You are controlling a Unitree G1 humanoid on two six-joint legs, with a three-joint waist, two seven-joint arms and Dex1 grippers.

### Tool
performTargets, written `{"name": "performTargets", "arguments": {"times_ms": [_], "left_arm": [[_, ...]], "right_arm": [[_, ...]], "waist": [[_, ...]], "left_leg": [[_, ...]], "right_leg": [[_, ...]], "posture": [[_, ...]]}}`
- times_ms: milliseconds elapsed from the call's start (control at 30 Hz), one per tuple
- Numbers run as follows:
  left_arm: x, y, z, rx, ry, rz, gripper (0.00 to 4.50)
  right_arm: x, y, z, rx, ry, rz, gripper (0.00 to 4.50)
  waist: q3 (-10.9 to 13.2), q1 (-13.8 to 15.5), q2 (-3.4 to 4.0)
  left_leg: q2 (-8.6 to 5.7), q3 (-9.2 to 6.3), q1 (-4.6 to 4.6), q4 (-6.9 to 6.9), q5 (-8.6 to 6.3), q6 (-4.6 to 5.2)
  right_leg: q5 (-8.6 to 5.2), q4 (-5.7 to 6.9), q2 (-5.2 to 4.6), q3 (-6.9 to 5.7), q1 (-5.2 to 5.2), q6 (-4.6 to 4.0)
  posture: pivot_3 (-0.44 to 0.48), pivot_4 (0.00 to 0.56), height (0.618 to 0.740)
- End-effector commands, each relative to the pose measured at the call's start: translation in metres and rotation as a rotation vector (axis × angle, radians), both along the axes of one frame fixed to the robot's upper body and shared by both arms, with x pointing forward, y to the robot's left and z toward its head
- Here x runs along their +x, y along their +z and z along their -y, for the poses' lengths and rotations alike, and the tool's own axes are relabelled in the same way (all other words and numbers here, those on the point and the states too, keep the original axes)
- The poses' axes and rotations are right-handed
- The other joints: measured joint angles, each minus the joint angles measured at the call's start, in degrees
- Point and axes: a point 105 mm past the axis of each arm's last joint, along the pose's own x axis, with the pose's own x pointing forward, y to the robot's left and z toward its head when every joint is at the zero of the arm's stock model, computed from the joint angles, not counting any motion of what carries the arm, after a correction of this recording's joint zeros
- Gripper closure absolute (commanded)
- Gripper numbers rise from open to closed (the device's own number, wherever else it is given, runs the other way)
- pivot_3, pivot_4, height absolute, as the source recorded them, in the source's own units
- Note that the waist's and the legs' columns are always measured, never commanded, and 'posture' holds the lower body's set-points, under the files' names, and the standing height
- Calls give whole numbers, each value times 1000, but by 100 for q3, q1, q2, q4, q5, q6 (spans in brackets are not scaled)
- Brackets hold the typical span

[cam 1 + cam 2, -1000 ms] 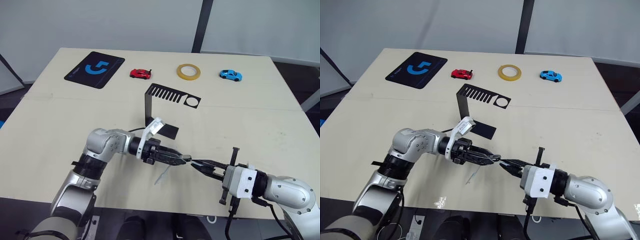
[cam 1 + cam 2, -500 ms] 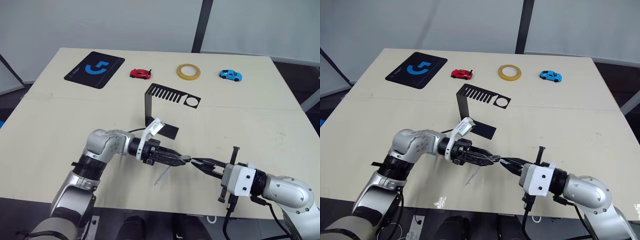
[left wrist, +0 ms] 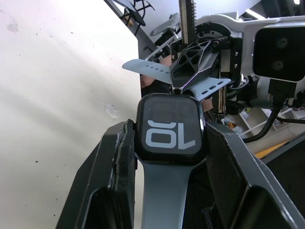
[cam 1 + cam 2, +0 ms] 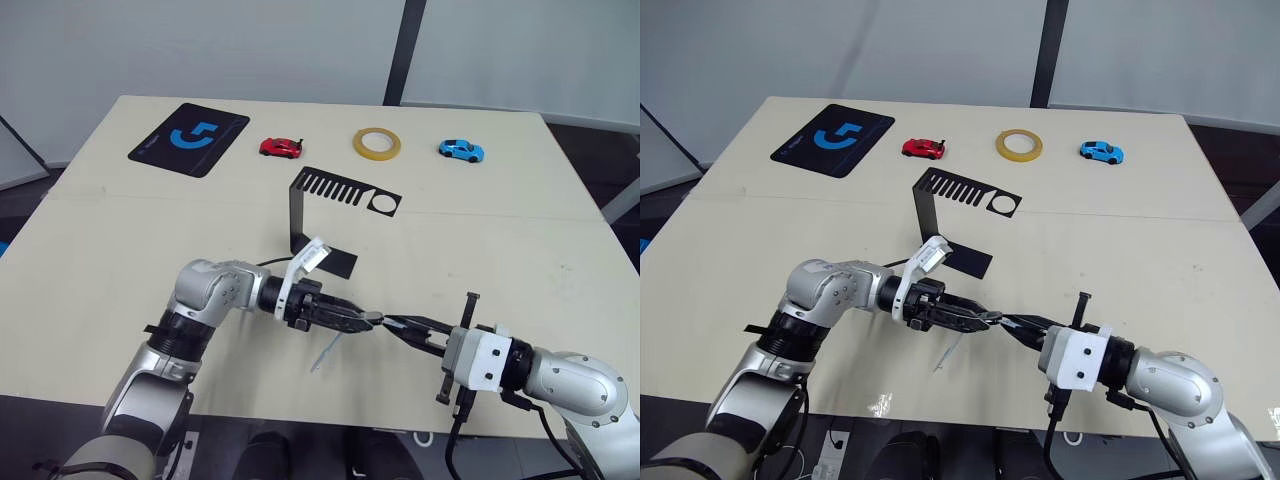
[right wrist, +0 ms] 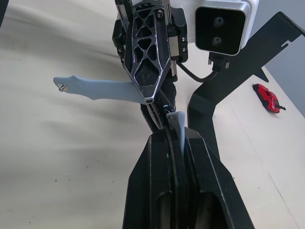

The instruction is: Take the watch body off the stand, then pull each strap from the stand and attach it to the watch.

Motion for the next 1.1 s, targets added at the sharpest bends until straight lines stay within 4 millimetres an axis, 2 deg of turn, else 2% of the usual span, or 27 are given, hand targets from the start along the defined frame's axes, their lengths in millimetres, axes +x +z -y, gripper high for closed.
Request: {"name": "performTargets", "arguments": {"times_ms": [33,1100], "left_arm": [[-6,10,6,-39,-34,26,2825],[-7,14,9,-35,-16,9,2825]], "right_arm": [[-4,6,-7,14,31,31,4500],[0,-5,-4,-69,4,52,4500]], "waist": [[0,1,0],[0,1,0]], "left_leg": [[0,0,0,0,0,0],[0,0,0,0,1,-2]], "right_leg": [[0,0,0,0,0,0],[0,0,0,0,0,0]], "posture": [[0,150,740],[0,150,740]]}}
